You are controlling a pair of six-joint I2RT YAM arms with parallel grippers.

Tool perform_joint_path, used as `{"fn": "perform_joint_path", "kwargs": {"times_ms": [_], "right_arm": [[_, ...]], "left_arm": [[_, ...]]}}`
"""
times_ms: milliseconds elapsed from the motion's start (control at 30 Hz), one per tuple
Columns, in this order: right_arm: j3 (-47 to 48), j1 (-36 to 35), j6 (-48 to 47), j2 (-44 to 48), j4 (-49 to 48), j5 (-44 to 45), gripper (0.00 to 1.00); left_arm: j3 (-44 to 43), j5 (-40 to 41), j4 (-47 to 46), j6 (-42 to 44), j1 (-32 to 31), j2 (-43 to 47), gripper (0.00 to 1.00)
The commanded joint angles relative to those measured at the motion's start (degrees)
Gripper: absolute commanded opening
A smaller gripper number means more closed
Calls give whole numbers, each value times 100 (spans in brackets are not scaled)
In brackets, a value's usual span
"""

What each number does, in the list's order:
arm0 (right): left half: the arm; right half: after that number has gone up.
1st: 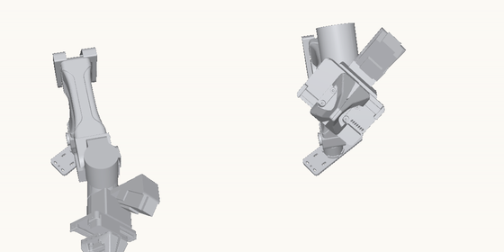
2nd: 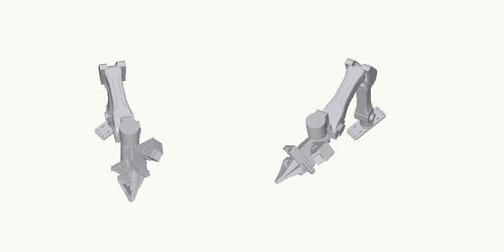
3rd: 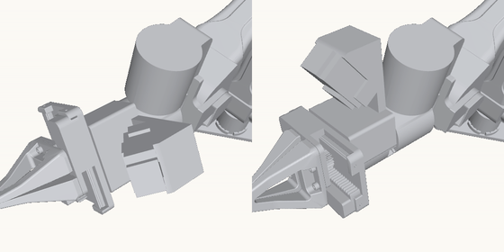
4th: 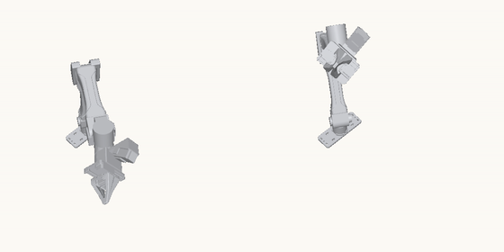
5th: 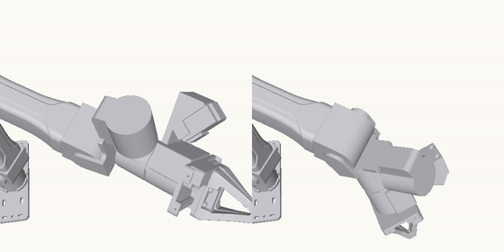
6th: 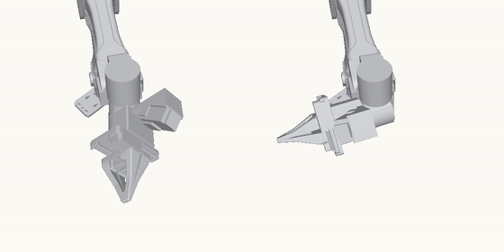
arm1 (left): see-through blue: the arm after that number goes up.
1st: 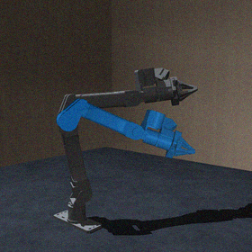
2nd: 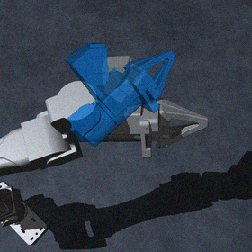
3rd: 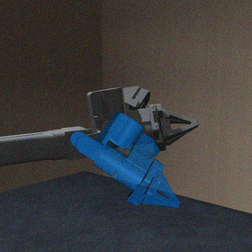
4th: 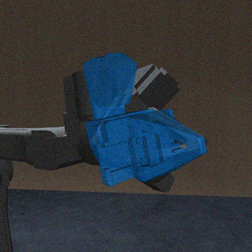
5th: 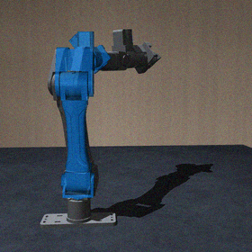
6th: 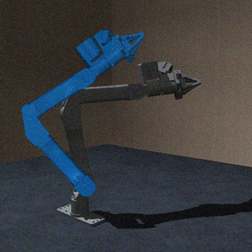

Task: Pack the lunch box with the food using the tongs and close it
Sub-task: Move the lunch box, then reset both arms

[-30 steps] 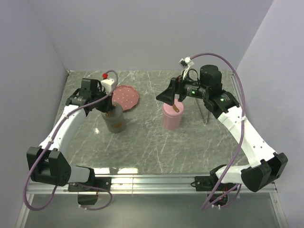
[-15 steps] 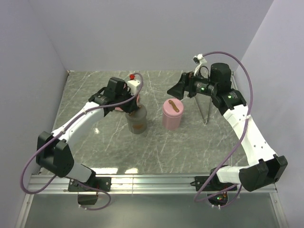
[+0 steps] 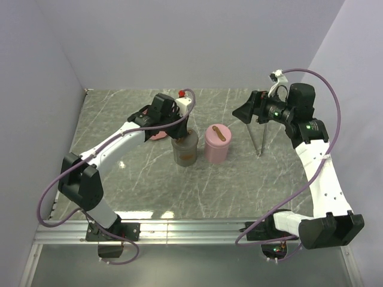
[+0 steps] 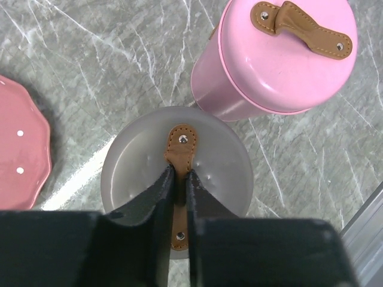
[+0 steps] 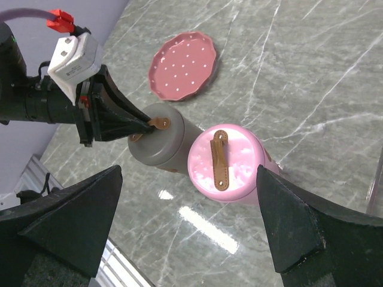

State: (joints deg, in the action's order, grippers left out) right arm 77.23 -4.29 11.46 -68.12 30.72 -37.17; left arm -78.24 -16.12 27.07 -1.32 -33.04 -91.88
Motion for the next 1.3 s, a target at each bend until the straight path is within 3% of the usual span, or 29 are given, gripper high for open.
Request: {"fn": "perform_joint_path", "kwargs": {"times_ms": [0,133,267,300,333,500,533,633,733,933,1267], "right_arm": [[-24,78,-118,115,39,-124,100],[-15,87,-101,106,31,-150,100],[-33,87,-83,114,4,-159,100],[-33,87,-83,114,4,-151,100],[-33,87,-66,114,-13,-142,100],[55,95,-197,106,118,-11,100],[73,87,-328,106,249,34,100],[143,87,-626,62,644,192,100],[21,87,-873,132,856,428,100],[-787,87,-1259,492,997,895,100],[-2344,78,-1841,1256,787,1774,100]], "left_arm": [[-332,56,290,-70,-63,-59,19],[-640,91,737,44,-54,64,32],[-798,258,809,71,-54,345,56],[-824,302,800,71,-54,459,58],[-833,398,791,62,-54,504,67],[-948,277,747,-104,226,854,76],[-948,76,747,-149,523,908,99],[-782,-759,669,-482,1304,1241,99],[-299,-771,536,-685,1904,1707,99],[52,-287,1387,-352,2389,1814,99],[1469,30,1073,-17,2794,2665,99]]}}
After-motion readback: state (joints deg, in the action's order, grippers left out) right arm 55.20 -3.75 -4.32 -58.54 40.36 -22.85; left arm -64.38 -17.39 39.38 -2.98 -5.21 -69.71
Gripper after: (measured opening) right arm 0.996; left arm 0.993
